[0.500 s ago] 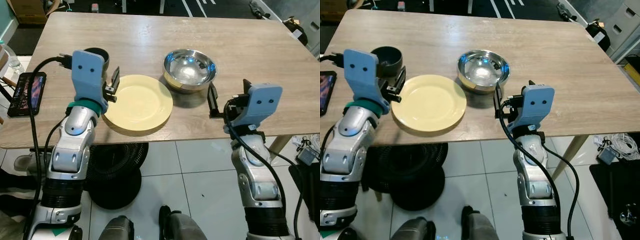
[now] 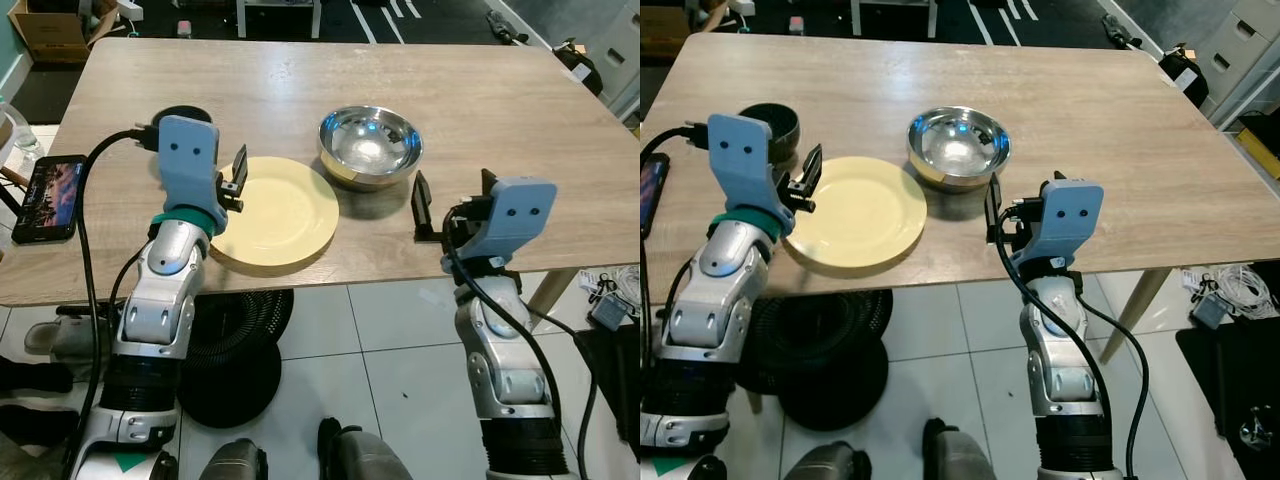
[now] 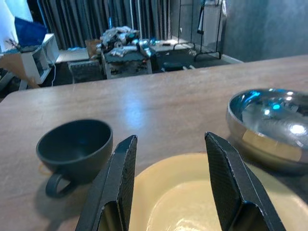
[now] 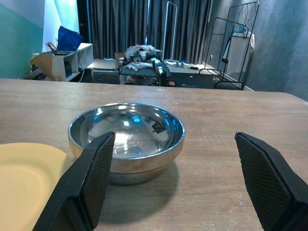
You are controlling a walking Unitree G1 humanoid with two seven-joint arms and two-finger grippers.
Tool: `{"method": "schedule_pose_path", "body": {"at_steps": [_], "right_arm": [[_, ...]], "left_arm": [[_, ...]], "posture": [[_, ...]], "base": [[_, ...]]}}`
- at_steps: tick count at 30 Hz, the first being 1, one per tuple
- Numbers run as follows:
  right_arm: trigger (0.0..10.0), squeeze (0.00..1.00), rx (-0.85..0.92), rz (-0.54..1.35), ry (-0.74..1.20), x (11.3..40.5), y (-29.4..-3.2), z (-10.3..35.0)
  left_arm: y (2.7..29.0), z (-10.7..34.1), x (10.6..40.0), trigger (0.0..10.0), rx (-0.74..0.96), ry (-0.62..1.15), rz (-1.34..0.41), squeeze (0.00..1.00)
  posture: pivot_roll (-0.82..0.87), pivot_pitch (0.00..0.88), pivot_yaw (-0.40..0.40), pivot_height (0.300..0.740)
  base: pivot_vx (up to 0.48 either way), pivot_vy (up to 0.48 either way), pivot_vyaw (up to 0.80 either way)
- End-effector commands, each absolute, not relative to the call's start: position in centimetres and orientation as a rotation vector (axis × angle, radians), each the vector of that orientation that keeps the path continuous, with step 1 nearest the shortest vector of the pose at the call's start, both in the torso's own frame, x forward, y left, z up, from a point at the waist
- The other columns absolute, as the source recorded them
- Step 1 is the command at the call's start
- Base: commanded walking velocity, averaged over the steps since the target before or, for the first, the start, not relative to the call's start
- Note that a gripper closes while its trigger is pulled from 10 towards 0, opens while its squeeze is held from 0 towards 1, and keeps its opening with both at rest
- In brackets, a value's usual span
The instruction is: Setting the table
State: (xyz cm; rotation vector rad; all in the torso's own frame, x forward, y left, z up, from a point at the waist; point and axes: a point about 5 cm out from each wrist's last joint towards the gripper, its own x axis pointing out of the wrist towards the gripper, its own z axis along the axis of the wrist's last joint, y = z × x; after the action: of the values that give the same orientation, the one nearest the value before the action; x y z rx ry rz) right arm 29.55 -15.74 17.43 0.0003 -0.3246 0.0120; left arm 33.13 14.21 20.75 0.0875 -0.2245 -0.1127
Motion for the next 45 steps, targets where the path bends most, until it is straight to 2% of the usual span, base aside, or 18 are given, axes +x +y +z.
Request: {"method": "schedule_pose_path", "body": {"at_steps": [1, 45], "right_arm": [[10.0, 0.0, 0.008, -0.014, -0.309, 29.58, -16.19, 16.94], [10.0, 0.0, -0.022, -0.015, -0.297, 29.3, -16.71, 16.38]], "left_arm": [[14.02, 20.29, 33.28, 10.0, 0.099, -0.21, -0.114, 0.0], [13.59, 19.86, 33.25, 10.0, 0.1, -0.212, -0.128, 0.0]], "posture": [[0.02, 0.0, -0.008, 0.74], [0.0, 0.005, -0.003, 0.74]], "base": [[0.0, 0.0, 0.0], [-0.272, 0.0, 0.0]]}}
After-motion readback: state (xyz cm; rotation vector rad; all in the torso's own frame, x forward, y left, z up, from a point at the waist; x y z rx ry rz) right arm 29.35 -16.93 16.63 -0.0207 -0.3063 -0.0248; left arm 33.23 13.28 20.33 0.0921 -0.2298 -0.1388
